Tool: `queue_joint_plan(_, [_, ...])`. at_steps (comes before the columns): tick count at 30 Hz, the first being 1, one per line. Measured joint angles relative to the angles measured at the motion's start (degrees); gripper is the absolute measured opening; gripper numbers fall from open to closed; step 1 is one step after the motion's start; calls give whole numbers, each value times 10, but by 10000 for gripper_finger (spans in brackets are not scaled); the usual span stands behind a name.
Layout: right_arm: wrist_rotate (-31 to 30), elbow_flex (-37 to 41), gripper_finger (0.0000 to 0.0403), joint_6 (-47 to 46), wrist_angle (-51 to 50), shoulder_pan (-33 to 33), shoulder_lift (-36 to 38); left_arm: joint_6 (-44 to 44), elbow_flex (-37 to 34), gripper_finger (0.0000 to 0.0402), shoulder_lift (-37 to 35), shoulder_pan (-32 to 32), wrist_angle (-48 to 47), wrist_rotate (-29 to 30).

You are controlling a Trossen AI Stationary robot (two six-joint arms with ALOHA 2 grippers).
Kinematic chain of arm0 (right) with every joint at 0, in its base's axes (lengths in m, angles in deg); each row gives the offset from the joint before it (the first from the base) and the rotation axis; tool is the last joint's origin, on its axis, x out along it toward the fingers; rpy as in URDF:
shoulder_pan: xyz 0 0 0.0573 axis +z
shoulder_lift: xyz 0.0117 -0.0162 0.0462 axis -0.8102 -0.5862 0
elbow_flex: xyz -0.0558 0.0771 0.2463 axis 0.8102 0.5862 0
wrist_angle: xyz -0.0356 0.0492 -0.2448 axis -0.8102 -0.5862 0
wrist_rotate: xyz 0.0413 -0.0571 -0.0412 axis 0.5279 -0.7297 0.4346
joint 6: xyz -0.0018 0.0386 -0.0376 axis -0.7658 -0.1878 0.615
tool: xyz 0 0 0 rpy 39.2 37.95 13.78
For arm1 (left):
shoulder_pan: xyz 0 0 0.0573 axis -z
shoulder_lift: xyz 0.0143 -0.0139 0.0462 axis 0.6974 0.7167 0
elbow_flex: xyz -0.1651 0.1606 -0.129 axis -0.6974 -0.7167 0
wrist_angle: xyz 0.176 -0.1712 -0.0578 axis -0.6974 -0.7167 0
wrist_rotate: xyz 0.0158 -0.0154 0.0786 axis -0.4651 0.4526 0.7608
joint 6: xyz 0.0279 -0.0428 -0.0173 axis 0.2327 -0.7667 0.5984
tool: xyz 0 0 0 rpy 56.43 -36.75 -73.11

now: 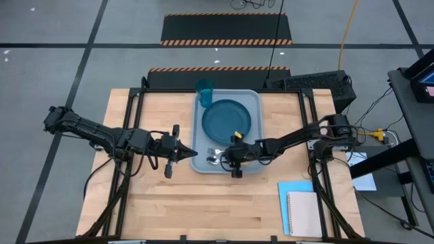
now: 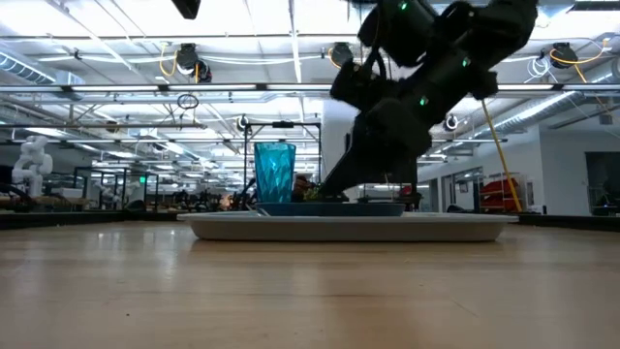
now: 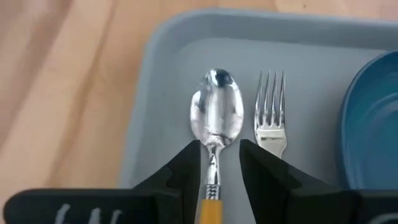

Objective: Pick and place plate/cup/fork/spoon on tray
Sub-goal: Return to Home Position

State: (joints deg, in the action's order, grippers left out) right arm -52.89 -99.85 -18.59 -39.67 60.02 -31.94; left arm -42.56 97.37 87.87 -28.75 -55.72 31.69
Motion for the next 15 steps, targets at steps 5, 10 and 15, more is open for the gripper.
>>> queue_joint_plan(5, [0, 0, 106, 0, -23, 14, 47, -6, 0, 10, 0, 8, -6, 1])
queue_joint_plan(10, [0, 0, 100, 0, -36, 32, 101, 0, 0, 10, 0, 26, -7, 1])
queue_joint_plan(15, [-1, 0, 80, 14, -45, 52, 148, -6, 0, 10, 0, 29, -8, 48])
